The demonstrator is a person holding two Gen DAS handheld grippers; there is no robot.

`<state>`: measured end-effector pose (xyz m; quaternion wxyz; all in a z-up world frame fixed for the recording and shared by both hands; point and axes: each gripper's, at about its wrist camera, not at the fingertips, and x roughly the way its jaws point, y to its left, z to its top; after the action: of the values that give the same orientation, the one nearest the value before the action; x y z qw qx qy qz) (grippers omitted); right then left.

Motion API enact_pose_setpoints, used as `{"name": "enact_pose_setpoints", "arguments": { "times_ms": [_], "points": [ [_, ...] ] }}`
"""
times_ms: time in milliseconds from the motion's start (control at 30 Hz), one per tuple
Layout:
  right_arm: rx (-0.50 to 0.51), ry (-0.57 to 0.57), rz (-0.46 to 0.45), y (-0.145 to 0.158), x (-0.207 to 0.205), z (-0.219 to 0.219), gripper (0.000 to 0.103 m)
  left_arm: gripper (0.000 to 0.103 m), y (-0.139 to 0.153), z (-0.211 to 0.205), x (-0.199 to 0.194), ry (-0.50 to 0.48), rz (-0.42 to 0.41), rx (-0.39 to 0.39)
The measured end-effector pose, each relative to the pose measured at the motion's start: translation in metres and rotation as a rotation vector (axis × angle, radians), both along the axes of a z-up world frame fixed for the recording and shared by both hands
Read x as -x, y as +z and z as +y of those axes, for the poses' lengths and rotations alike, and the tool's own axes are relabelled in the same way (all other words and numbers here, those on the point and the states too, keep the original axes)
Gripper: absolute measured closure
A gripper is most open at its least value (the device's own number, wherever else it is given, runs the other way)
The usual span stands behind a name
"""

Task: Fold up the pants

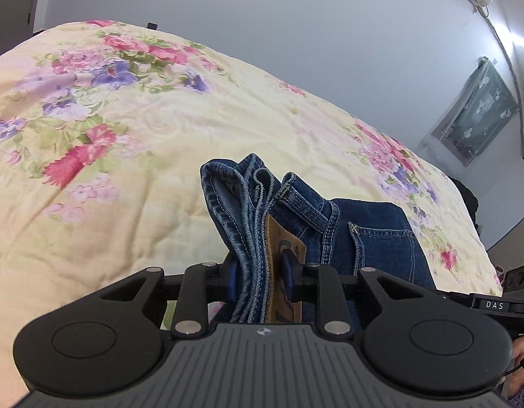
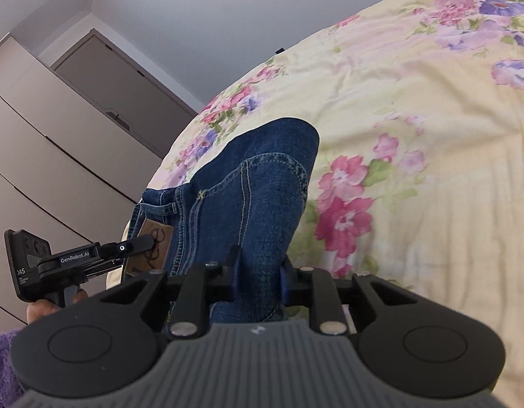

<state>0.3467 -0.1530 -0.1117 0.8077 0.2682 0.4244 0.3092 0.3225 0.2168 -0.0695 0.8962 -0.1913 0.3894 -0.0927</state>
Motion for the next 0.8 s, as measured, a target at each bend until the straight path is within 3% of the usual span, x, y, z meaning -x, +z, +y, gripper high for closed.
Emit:
{"name": "enact_pose_setpoints", "arguments": {
  "times_ms": [200, 400, 600, 800],
  "points": [
    [0.001, 0.031, 0.045, -0.030, -0.016, 0.040, 0.086, 0.075, -0.039, 0.034, -0.008, 0.023, 0.046, 0.022],
    [0.052, 0.035, 0.079, -0.066, -0.037, 0.049, 0.086, 0.072, -0.081, 0.049, -0.019, 0.022, 0.046, 0.062],
    [0.084, 0.040, 0.089, -0.090, -0.044, 0.050, 0.085, 0.069, -0.095, 0.053, -0.019, 0.010, 0.030, 0.081],
    [0.115, 0.023, 0.101, -0.084, -0.042, 0.053, 0.083, 0.062, -0.092, 0.051, -0.017, 0.036, 0.036, 0.062]
  ]
}}
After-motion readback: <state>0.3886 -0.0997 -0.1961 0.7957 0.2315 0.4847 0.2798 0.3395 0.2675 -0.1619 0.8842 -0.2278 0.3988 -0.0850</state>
